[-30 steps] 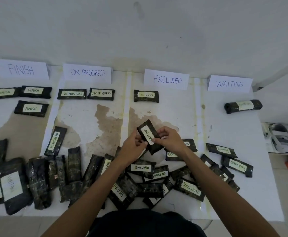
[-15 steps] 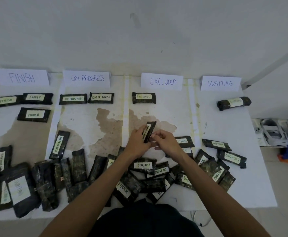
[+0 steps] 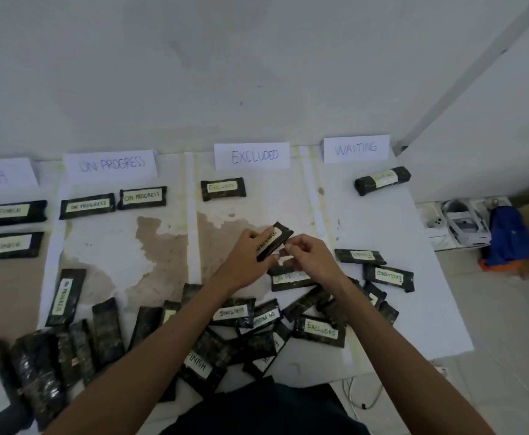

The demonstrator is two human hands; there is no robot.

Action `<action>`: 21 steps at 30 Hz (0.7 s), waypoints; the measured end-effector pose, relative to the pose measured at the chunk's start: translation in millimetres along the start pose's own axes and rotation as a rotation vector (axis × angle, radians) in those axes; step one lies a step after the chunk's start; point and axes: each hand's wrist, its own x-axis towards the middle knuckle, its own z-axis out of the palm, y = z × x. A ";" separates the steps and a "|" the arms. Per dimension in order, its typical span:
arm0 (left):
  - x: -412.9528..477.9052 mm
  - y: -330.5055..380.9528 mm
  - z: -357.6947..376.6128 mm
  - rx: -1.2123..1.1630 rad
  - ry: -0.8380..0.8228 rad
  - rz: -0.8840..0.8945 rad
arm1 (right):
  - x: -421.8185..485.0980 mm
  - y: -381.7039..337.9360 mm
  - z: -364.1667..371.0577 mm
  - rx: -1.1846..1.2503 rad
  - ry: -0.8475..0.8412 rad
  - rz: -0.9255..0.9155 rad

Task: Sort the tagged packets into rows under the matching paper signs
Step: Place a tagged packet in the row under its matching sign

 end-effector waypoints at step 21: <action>229.3 55.0 101.8 0.465 -0.126 0.127 | 83.2 76.9 -191.5 -0.484 0.042 -0.106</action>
